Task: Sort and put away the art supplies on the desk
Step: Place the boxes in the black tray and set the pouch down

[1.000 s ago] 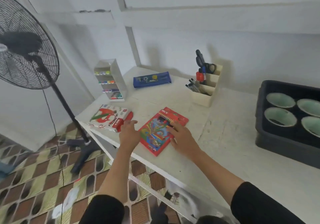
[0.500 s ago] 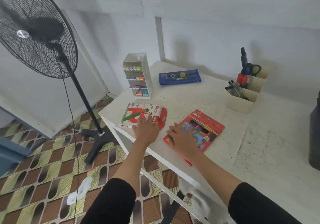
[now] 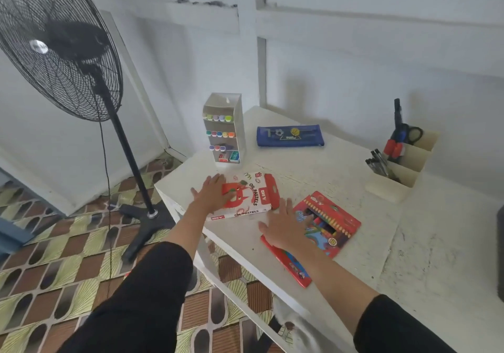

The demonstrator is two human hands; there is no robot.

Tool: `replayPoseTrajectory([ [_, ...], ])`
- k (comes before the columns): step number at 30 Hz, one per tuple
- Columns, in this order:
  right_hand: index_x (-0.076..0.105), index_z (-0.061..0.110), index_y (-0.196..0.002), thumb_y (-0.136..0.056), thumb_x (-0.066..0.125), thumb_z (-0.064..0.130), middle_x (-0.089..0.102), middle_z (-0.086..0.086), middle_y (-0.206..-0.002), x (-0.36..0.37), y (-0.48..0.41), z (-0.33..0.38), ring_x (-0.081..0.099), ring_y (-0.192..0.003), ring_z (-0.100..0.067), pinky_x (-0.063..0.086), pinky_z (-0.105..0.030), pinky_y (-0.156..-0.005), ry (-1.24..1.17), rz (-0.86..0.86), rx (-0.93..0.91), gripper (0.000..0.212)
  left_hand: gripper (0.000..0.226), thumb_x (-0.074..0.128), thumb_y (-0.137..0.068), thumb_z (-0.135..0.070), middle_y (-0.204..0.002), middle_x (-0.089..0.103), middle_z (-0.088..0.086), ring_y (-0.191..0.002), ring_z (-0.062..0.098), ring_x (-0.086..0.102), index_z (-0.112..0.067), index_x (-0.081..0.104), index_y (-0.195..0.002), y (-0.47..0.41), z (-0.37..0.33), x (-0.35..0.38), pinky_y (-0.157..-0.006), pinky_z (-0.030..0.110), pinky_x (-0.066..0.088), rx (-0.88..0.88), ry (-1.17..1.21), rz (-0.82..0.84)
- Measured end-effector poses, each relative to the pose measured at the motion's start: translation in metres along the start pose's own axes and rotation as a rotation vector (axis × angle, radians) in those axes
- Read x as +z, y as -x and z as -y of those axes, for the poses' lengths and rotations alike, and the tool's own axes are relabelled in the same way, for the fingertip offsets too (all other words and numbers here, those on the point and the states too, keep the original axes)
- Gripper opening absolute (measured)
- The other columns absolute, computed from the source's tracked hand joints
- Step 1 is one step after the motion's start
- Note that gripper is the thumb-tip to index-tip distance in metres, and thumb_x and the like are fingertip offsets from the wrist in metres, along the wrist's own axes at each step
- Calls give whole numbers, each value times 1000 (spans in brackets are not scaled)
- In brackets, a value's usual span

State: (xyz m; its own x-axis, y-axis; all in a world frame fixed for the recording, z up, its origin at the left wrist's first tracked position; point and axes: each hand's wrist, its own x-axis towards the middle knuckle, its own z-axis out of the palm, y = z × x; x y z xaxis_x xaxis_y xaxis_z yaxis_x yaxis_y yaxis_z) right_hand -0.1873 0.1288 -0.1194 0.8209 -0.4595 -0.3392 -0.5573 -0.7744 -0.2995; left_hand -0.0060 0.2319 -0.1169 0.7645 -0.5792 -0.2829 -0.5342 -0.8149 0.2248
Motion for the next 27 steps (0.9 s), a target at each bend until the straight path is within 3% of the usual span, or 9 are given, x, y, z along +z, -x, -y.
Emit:
replayPoseTrajectory([
  [5,57,12,-80,-97,38,44,-15,-13,-156,-13,-16,8,-23,-141,-31,0,-67,-109,-105,59,45,41,77,60,-78,-66,-141,36,8,-135,28,27,-22,41,-139,4,-6,4,-110,53,20,-41,41,-52],
  [7,56,12,-73,-95,44,42,-20,-16,-155,-15,-20,9,-24,-140,-33,6,-56,-115,-172,20,78,40,78,63,-75,-67,-137,38,7,-130,26,31,-20,44,-135,7,-12,10,-104,49,30,-82,90,-71],
  [10,61,1,-104,-92,53,35,-23,-18,-153,-22,-23,8,-23,-140,-36,3,-46,-117,-336,-38,152,37,82,66,-72,-67,-132,43,5,-125,24,39,-17,41,-133,14,-21,16,-99,44,33,-138,157,-114],
  [13,25,2,-144,-88,62,25,-25,-12,-154,-27,-22,8,-25,-141,-30,5,-42,-116,-651,-60,196,71,71,63,-77,-64,-121,57,1,-115,25,52,-18,39,-125,22,-28,12,-96,41,32,-187,326,-194],
  [16,36,10,-137,-86,64,14,-4,-12,-157,-34,-18,11,-2,-145,-31,21,-45,-115,-900,-178,174,59,51,55,-89,-53,-112,63,3,-98,26,61,-17,42,-123,30,-38,-1,-90,40,45,-159,601,-274],
  [18,47,19,-120,-84,65,12,41,-5,-139,-45,-13,12,39,-131,-26,45,-36,-94,-1098,-287,135,40,40,52,-94,-44,-108,65,2,-90,22,63,-16,46,-122,36,-51,-10,-82,42,53,-60,752,-313],
  [19,45,22,-121,-85,65,12,50,2,-123,-54,-8,12,49,-118,-17,47,-29,-85,-1179,-318,118,42,36,50,-95,-42,-106,66,2,-88,22,65,-17,46,-122,39,-59,-14,-81,44,55,-16,817,-331],
  [22,28,27,-143,-87,63,10,51,4,-128,-83,10,4,49,-118,-13,46,-28,-86,-1266,-423,44,68,24,45,-99,-34,-107,65,2,-90,20,67,-22,44,-120,49,-92,-26,-81,44,57,62,1053,-346],
  [27,34,32,-142,-89,62,10,51,8,-120,-127,57,-52,45,-115,-6,47,-25,-85,-1308,-675,-1,64,22,40,-102,-22,-106,66,-5,-86,2,66,-19,49,-122,75,-165,-31,-67,19,55,217,1309,-241],
])
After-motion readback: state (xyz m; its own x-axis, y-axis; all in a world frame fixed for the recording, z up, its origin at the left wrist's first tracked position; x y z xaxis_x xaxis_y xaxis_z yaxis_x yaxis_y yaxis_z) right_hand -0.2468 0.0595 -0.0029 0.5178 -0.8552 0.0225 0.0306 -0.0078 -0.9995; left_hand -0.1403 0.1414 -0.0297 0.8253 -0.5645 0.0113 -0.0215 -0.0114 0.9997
